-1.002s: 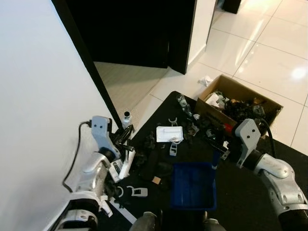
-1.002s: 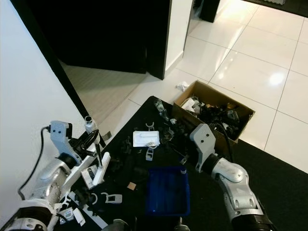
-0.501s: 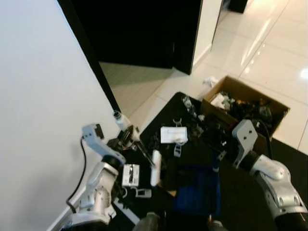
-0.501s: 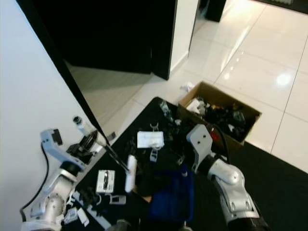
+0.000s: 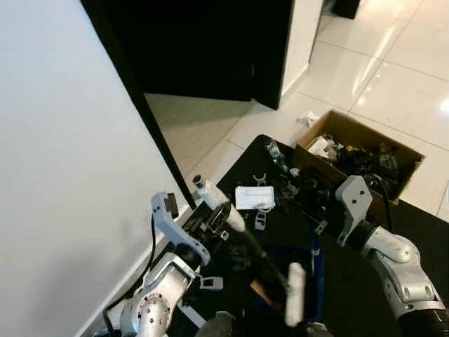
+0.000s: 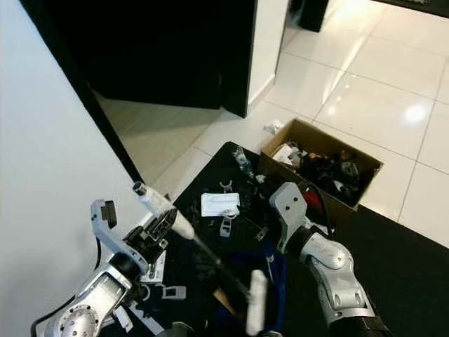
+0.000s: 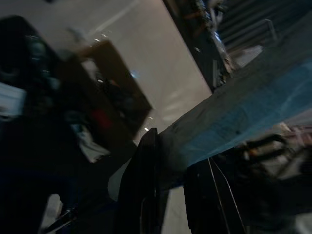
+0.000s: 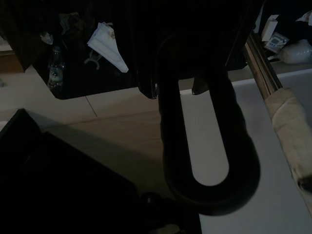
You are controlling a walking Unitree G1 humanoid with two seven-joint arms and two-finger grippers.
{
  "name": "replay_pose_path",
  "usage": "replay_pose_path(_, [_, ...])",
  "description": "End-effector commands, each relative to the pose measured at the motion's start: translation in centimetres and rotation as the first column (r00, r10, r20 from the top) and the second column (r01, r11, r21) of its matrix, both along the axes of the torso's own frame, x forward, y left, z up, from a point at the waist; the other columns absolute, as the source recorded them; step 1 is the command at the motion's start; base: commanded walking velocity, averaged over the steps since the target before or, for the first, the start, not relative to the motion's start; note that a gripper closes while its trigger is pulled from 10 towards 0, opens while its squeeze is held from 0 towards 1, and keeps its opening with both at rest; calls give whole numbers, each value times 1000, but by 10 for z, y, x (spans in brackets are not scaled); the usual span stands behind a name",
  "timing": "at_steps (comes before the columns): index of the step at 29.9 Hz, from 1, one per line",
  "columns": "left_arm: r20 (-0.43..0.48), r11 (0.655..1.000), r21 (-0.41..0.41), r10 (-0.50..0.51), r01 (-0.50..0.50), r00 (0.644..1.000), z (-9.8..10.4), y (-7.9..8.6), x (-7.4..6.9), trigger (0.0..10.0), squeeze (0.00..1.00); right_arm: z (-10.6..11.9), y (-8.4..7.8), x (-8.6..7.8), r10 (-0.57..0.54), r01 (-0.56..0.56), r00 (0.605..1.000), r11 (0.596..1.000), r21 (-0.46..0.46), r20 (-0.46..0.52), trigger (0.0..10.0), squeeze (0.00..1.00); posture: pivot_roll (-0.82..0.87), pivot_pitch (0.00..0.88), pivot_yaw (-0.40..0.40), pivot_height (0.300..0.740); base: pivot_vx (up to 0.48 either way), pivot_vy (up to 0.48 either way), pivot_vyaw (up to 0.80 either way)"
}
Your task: Sweep floor
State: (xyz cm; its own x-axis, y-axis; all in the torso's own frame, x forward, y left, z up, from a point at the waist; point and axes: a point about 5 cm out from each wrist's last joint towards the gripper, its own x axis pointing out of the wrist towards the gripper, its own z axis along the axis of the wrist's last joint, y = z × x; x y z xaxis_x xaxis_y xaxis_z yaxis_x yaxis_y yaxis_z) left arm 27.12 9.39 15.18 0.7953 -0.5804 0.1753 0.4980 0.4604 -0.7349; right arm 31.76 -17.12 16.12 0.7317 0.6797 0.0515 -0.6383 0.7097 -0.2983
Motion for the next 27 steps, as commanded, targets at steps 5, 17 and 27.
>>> replay_pose_path(5, [-14, 995, -43, -88, 87, 996, 5, -15, -11, 10000, 349, -16, 10, -3, 41, -39, 996, 999, 31, -73, 10000, 0, 49, 345, 112, 740, 0, 0, 0])
replay_pose_path(17, [350, 887, 462, -164, -18, 922, 69, 46, 6, 10000, 329, -17, 8, -4, 28, -25, 998, 999, 33, -64, 10000, 0, 62, 332, 123, 740, 0, 0, 0])
replay_pose_path(27, [388, 730, 624, 19, -278, 921, 40, 100, 40, 10000, 349, -16, 11, -1, 38, -35, 997, 999, 38, -63, 10000, 0, 46, 337, 105, 740, 0, 0, 0])
